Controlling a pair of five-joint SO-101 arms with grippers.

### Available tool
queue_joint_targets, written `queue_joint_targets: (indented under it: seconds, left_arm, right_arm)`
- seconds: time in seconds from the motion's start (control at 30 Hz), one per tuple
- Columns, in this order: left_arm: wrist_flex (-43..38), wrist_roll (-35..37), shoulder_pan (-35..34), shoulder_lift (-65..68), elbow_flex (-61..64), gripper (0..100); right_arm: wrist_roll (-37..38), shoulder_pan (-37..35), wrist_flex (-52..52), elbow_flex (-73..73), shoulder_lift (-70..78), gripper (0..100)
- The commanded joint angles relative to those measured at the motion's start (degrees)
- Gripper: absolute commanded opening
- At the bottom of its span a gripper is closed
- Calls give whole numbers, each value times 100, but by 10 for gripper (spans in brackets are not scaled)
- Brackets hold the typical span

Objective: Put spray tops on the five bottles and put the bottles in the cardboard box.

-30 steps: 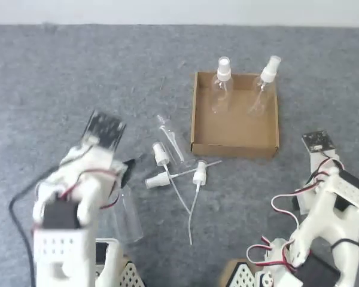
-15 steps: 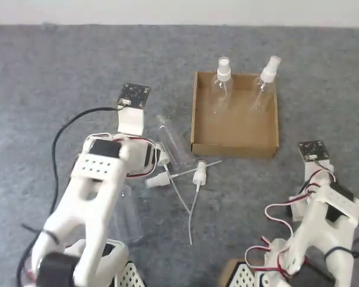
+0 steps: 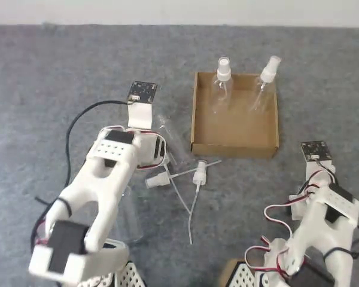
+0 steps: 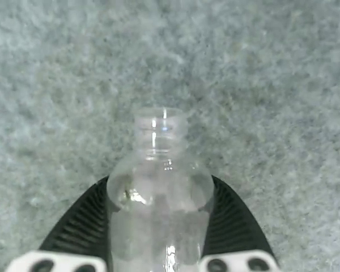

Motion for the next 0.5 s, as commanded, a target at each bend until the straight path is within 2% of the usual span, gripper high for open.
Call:
queue_joint_targets:
  seconds: [0.0,0.37,0.47]
  left_arm:
    - [-105,105,53,343,-426,181]
    - [88,105,9,598,-400,179]
    - [369,105,62,598,-479,181]
  right_arm:
    - [-97,-57,-163,9,-4,6]
    - [-88,-57,-163,18,-4,6]
    - [-88,-57,-171,18,-4,6]
